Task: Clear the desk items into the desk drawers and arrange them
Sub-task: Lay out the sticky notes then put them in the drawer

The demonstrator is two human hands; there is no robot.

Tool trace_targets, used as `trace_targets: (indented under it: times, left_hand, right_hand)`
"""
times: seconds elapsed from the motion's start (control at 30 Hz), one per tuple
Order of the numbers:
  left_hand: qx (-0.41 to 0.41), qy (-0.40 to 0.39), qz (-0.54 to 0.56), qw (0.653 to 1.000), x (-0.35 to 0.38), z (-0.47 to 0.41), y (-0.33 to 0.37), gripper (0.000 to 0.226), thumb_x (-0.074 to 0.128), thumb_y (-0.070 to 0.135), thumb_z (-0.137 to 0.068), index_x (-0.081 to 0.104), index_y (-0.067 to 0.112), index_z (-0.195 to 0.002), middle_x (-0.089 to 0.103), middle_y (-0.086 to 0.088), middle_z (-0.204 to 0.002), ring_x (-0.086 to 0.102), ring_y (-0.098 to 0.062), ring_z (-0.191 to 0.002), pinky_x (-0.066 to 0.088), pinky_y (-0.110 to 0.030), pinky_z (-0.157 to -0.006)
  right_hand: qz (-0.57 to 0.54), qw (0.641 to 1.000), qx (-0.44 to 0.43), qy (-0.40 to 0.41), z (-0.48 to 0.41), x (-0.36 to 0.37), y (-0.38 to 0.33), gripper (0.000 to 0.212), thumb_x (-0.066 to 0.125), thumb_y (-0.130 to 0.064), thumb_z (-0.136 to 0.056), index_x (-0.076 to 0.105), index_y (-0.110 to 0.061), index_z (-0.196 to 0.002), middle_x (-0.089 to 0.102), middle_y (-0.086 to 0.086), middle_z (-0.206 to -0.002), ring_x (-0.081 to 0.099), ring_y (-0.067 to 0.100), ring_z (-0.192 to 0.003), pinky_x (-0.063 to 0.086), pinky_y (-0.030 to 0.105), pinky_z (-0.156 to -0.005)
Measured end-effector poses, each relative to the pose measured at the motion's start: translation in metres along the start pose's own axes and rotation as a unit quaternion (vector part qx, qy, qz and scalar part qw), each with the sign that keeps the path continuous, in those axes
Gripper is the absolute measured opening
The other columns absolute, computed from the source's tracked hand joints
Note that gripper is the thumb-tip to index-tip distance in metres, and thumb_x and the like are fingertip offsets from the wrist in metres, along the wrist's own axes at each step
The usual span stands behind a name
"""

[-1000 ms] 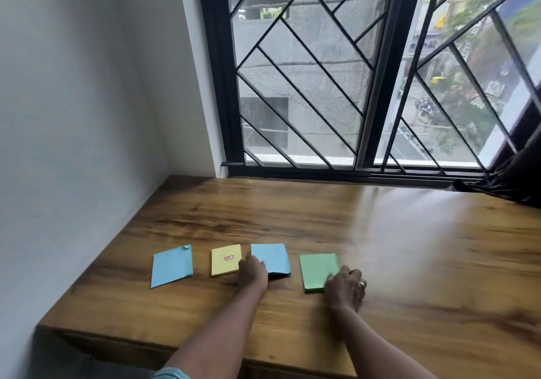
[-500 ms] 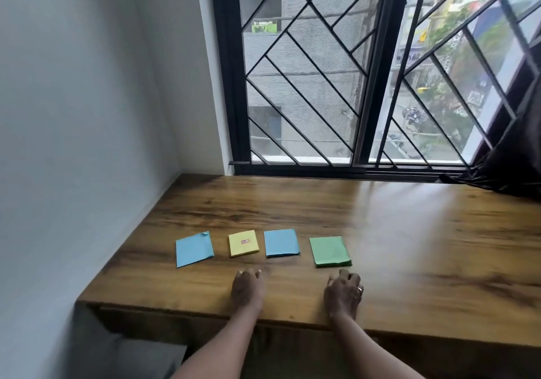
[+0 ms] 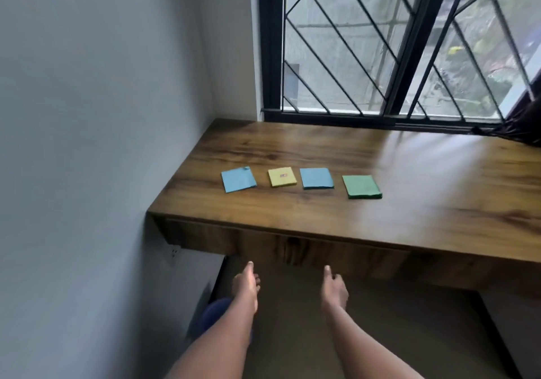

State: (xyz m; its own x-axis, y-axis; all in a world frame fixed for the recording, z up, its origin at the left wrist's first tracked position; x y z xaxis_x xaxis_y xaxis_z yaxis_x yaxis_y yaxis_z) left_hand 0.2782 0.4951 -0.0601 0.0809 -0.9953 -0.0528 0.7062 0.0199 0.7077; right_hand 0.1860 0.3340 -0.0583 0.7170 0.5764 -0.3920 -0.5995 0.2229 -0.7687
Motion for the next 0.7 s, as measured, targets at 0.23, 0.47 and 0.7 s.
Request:
trace_targets:
  times: [0.23,0.47,0.7]
  left_hand:
    - [-0.108,-0.043,0.188,0.975,0.024,-0.085,-0.028,0.068,0.042,0.056,-0.091,0.04,0.014,-0.145,0.042,-0.009,-0.148,0.041,-0.029,-0.136,0.031,-0.046,-0.115]
    - [-0.148,-0.04,0.279,0.948,0.066,-0.074,0.002,0.058,0.024,0.049,-0.1,0.042,0.013,-0.143,0.038,-0.013,-0.149,0.033,-0.031,-0.141,0.026,-0.039,-0.117]
    - [-0.127,-0.049,0.36,0.923,0.081,-0.105,-0.006,0.047,0.03,0.054,-0.097,0.061,0.02,-0.107,0.063,-0.007,-0.097,0.058,-0.027,-0.09,0.044,-0.046,-0.094]
  right_hand:
    - [-0.32,0.923,0.205,-0.054,-0.019,0.043,0.009,0.04,0.048,-0.03,-0.097,0.03,-0.022,-0.062,0.044,-0.001,-0.028,0.046,0.016,-0.047,0.034,0.018,-0.044]
    - [-0.452,0.849,0.229,-0.152,-0.063,0.086,0.004,0.031,0.047,-0.048,-0.089,0.053,-0.021,-0.074,0.064,-0.009,-0.052,0.059,-0.005,-0.054,0.042,0.011,-0.065]
    - [-0.694,0.682,0.225,-0.052,-0.104,0.109,0.01,0.068,0.023,-0.066,-0.088,0.038,-0.028,-0.143,0.042,-0.004,-0.146,0.043,0.023,-0.131,0.028,0.039,-0.11]
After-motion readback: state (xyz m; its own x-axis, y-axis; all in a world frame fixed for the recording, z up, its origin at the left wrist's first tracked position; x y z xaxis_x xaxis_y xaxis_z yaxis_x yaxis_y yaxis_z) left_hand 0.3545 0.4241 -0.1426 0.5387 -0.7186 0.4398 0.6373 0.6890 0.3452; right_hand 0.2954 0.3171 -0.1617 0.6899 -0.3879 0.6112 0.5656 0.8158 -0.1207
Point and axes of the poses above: each hand's wrist, its own z-axis away from the middle knuckle, its own x-axis out of the palm, y = z × x, the point moved 2 cm from there along -z, towards the middle knuckle
